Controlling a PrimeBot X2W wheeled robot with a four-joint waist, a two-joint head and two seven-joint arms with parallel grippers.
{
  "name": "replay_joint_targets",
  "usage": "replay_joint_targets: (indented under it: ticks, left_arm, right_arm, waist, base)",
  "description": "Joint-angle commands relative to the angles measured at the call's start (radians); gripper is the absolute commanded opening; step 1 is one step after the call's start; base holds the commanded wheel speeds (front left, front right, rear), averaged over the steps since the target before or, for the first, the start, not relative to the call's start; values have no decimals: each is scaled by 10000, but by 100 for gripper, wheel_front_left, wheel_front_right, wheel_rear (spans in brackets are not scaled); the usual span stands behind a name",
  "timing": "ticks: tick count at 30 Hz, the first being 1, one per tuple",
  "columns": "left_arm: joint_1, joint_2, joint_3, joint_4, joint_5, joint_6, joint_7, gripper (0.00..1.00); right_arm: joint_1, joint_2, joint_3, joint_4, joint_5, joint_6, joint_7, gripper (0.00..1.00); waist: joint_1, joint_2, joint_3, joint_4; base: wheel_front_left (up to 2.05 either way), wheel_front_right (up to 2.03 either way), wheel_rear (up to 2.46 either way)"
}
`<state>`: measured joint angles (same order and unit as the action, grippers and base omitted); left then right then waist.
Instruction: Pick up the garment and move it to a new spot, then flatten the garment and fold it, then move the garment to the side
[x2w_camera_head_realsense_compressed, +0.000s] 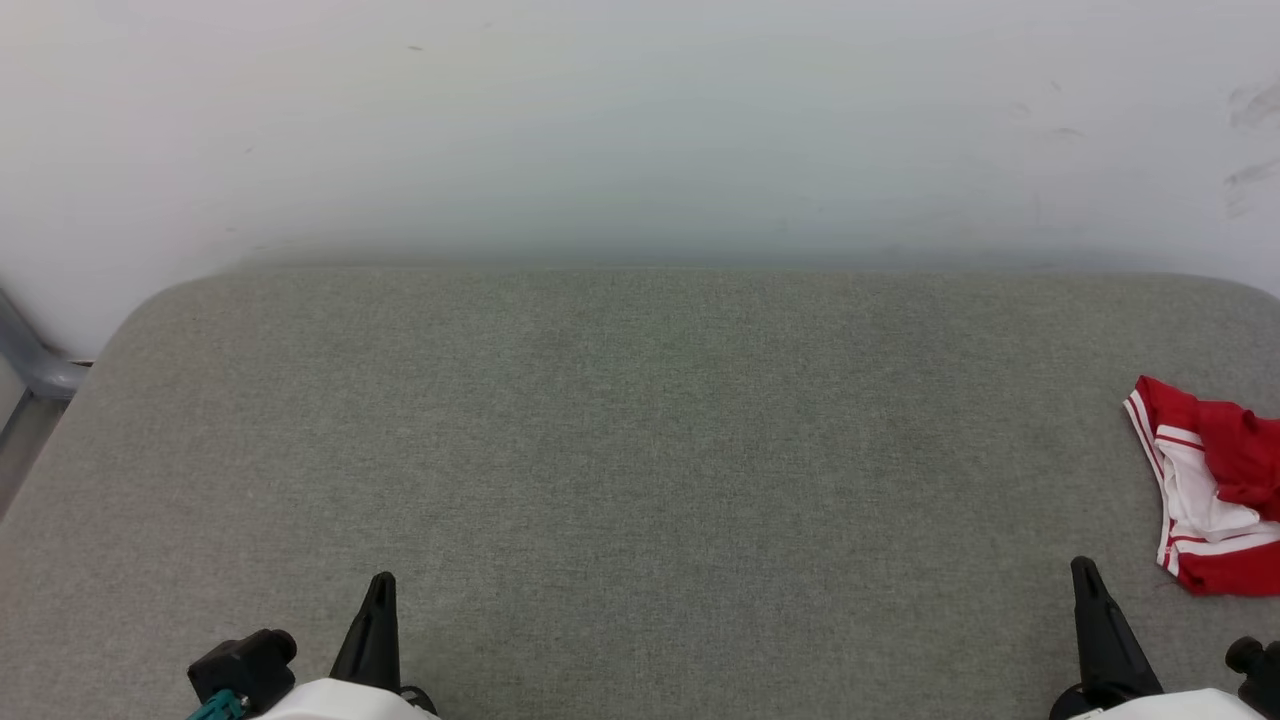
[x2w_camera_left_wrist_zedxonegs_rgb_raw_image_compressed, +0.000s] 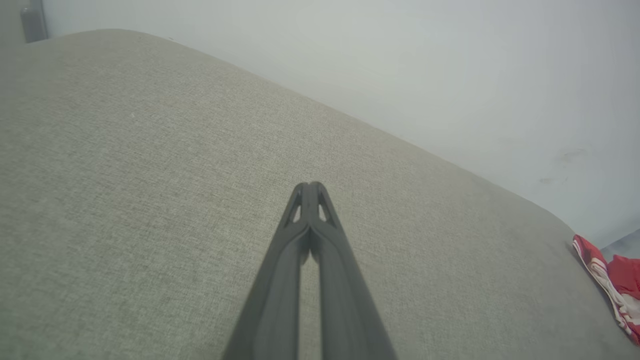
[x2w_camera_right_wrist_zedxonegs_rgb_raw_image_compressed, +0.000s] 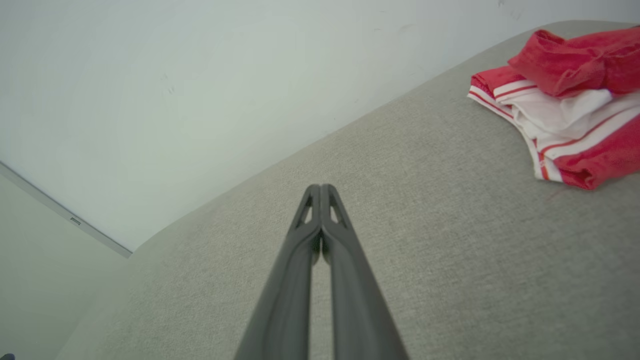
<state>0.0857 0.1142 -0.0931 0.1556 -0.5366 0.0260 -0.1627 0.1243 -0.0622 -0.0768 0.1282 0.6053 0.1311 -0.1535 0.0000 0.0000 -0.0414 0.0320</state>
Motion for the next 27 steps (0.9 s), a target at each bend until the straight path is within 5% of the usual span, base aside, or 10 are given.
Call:
replay_joint_targets:
  ticks: [1,27]
  left_arm:
    - [-332,-3,87,-88,-406,-78,65,0]
    - [-917,-135,671,232,-4194,-623,923,0]
  right_arm:
    - [-306,-22,-29,-81,413,0,90,0]
    - [-1062,-1,-113,351,3885,-1,984,0]
  waist:
    - [0,0,6,-4]
    - [0,0,121,-86]
  base:
    - [0,0,0]
    - [0,0,0]
